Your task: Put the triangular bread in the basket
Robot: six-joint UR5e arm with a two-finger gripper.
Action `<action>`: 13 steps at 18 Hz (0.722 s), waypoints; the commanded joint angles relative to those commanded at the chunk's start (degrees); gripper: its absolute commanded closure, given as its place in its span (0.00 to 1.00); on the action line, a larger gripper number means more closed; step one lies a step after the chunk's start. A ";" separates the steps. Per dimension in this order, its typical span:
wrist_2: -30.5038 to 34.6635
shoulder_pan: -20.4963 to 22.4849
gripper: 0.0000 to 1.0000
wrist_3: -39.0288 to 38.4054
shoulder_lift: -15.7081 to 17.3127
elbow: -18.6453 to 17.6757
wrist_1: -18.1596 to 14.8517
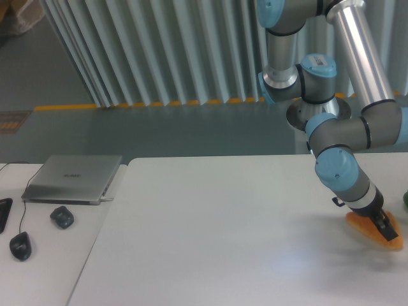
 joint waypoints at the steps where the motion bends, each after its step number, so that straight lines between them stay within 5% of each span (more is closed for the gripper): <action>1: 0.09 0.09 0.39 0.00 0.09 0.00 0.00; 3: 0.09 0.09 0.62 -0.17 0.09 0.00 0.09; 8: -0.17 0.52 0.68 -4.11 0.53 0.88 0.52; 10: -0.35 0.61 0.80 -4.22 0.61 1.23 0.53; 13: -2.01 1.84 0.80 -3.96 2.10 2.46 0.35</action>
